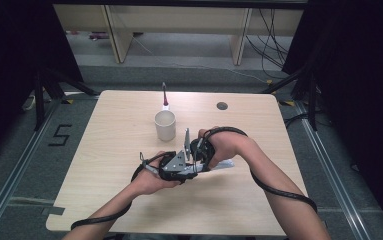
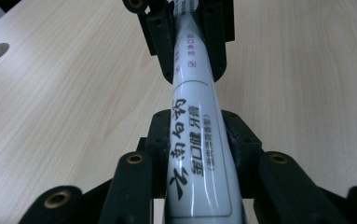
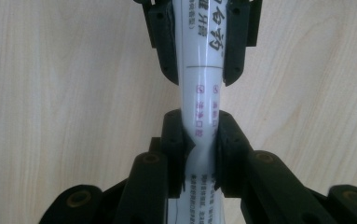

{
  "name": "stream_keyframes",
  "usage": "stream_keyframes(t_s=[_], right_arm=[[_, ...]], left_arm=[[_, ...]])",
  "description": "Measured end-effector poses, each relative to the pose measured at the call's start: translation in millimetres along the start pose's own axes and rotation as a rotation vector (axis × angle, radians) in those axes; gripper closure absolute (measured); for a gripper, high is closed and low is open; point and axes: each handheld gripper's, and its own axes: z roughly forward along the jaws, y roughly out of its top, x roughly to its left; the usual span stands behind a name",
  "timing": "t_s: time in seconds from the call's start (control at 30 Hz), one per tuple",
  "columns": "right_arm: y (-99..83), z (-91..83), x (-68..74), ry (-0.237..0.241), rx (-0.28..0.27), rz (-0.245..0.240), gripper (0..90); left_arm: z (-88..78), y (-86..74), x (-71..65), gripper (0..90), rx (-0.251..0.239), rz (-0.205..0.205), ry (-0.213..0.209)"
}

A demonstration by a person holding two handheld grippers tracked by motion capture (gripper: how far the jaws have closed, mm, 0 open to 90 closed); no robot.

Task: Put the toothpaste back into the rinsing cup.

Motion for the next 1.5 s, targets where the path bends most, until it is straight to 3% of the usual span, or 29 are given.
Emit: stream_keyframes(t_s=[0.1, 0.13, 0.17, 0.23, 0.27, 0.3, 0.33, 0.37, 0.5, 0.53, 0.57, 0.63, 0.7, 0.73, 0.8, 0.83, 0.87, 0.9, 0.97, 1.0, 1.1, 1.17, 1.23, 1.27, 1.3, 1.4, 1.47, 1.5], right_arm=[[0.5, -2.2, 0.2, -0.008, 0.009, -0.013, 75.6], [0.9, -2.3, -1.9, -0.018, 0.007, -0.053, 75.3], [0.8, -3.1, -0.2, -0.028, 0.006, -0.035, 74.9], [0.7, -4.0, 0.2, -0.029, -0.001, -0.04, 74.2], [1.5, -6.0, 2.0, -0.027, 0.01, -0.018, 73.8], [1.8, -6.3, -0.6, -0.035, 0.0, -0.06, 73.5], [1.5, -7.4, 1.7, -0.032, 0.004, -0.027, 73.3], [1.8, -8.6, 1.6, -0.035, 0.011, -0.034, 73.1], [2.3, -8.6, 2.9, -0.028, 0.011, -0.031, 73.3], [2.1, -8.3, 0.7, -0.036, 0.015, -0.074, 73.4], [2.9, -8.1, 3.9, -0.026, 0.013, -0.027, 73.3], [3.2, -7.7, 1.8, -0.031, 0.008, -0.061, 73.2], [3.8, -8.1, 1.9, -0.028, 0.009, -0.061, 73.1], [3.7, -7.8, 2.0, -0.029, 0.003, -0.06, 73.1], [3.6, -7.5, 1.9, -0.025, -0.009, -0.064, 72.9], [3.2, -8.2, 3.3, -0.026, -0.003, -0.043, 72.8], [3.0, -7.9, 2.7, -0.03, -0.012, -0.053, 72.7], [3.1, -8.8, 2.7, -0.035, -0.009, -0.054, 72.6], [3.1, -10.3, 3.3, -0.031, -0.007, -0.046, 72.2], [3.0, -11.2, 3.8, -0.032, -0.005, -0.035, 71.7], [1.4, -14.8, 1.3, -0.056, -0.001, -0.073, 70.0], [0.4, -20.2, 5.4, -0.042, -0.014, 0.007, 67.9], [-4.3, -27.3, 6.7, -0.074, -0.07, 0.045, 63.7], [-6.0, -30.3, 7.2, -0.081, -0.09, 0.06, 61.6], [-9.3, -34.9, 5.3, -0.105, -0.109, 0.038, 58.9], [-20.7, -48.1, 9.8, -0.179, -0.232, 0.148, 50.8], [-31.5, -57.0, 9.2, -0.264, -0.365, 0.219, 49.2], [-38.0, -62.8, 12.8, -0.286, -0.426, 0.303, 49.0]], left_arm=[[-0.8, 0.2, -1.2, 69.3, -0.018, -0.005, 0.005], [-2.8, 0.8, 2.1, 69.9, 0.009, 0.044, 0.017], [-2.3, 0.5, -0.3, 70.5, -0.021, 0.01, 0.01], [-4.0, 0.7, 1.4, 71.4, -0.007, 0.031, 0.011], [-3.4, 0.1, -1.8, 71.8, -0.04, 0.0, 0.017], [-3.8, -0.3, -1.4, 72.1, -0.045, 0.004, 0.02], [-4.1, -0.6, -1.2, 72.3, -0.05, 0.001, 0.02], [-5.4, -0.5, 0.7, 72.5, -0.032, 0.019, 0.023], [-4.5, -0.7, -2.1, 72.7, -0.054, -0.007, 0.008], [-5.0, -0.7, -0.8, 72.7, -0.039, 0.01, 0.006], [-4.5, -0.7, -2.2, 72.7, -0.051, -0.006, 0.002], [-4.6, -1.1, -1.6, 72.9, -0.054, -0.002, 0.005], [-5.6, -1.1, -1.6, 73.0, -0.052, -0.006, 0.002], [-6.9, -0.9, 0.2, 73.0, -0.033, 0.013, 0.004], [-6.8, -0.7, 0.1, 73.1, -0.041, 0.009, -0.003], [-7.3, -0.5, 0.4, 73.2, -0.038, 0.013, -0.001], [-6.6, -0.6, -1.1, 73.3, -0.056, -0.005, -0.002], [-7.8, -0.5, 0.3, 73.3, -0.044, 0.014, 0.01], [-8.3, -0.2, -1.1, 73.5, -0.053, 0.003, 0.018], [-9.5, -0.1, -0.8, 73.7, -0.056, 0.016, 0.05], [-9.0, -0.9, -1.2, 74.1, -0.08, 0.0, 0.05], [-9.4, -2.6, -0.7, 74.2, -0.072, 0.001, 0.06], [-10.3, -4.2, 1.2, 74.4, -0.059, 0.006, 0.062], [-8.8, -6.5, 0.5, 74.4, -0.086, -0.015, 0.077], [-10.1, -8.0, 1.3, 74.5, -0.084, -0.026, 0.085], [-13.7, -10.1, 3.5, 74.6, -0.125, -0.042, 0.112], [-16.5, -10.8, 3.9, 74.6, -0.159, -0.062, 0.136], [-18.9, -11.0, 4.9, 74.6, -0.164, -0.066, 0.149]])
